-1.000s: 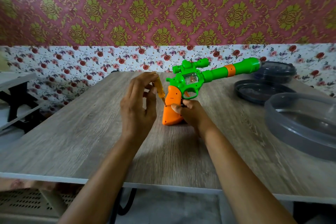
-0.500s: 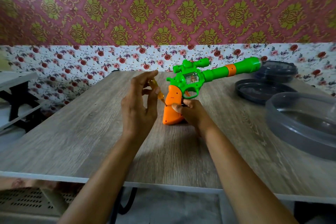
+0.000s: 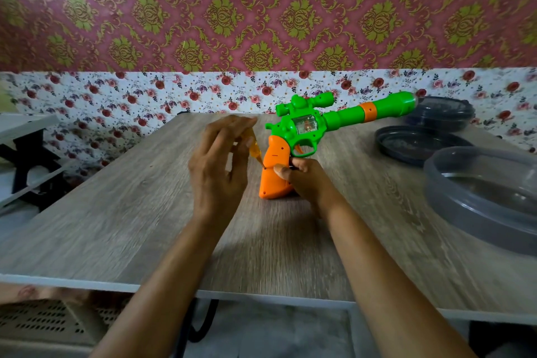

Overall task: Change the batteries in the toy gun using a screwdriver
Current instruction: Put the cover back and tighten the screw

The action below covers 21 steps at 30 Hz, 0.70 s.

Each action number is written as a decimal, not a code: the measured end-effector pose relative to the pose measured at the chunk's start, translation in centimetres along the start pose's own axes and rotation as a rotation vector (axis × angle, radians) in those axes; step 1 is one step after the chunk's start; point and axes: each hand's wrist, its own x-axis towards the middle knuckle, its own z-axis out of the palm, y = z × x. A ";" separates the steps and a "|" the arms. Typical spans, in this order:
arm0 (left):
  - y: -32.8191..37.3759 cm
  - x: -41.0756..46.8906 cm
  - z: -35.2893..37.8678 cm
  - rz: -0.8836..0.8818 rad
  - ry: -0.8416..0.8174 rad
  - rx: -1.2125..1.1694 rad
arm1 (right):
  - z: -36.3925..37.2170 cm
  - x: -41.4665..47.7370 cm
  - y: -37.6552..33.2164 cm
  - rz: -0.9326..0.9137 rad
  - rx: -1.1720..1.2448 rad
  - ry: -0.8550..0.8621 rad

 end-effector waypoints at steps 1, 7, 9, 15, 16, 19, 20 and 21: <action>0.0 0.0 0.1 -0.004 0.001 0.005 | 0.0 0.0 0.1 0.002 -0.004 0.002; 0.3 0.1 0.0 -0.042 -0.028 0.009 | 0.0 0.1 0.1 -0.015 -0.013 0.011; 0.4 0.1 0.0 -0.038 -0.031 -0.010 | 0.0 0.1 0.1 -0.015 -0.013 0.004; 0.1 0.0 0.0 -0.005 -0.011 -0.030 | 0.0 0.0 0.1 -0.002 0.008 -0.007; 0.1 0.0 0.0 0.001 -0.019 -0.023 | 0.0 0.0 0.0 -0.004 0.006 -0.007; 0.3 0.0 0.1 -0.011 -0.020 -0.008 | 0.0 0.0 0.0 -0.006 0.008 -0.006; 0.4 0.0 0.0 -0.011 -0.018 -0.008 | 0.0 0.0 0.0 -0.007 0.006 -0.004; 0.4 0.0 0.0 -0.006 -0.019 -0.008 | 0.0 0.0 0.0 -0.007 0.003 -0.003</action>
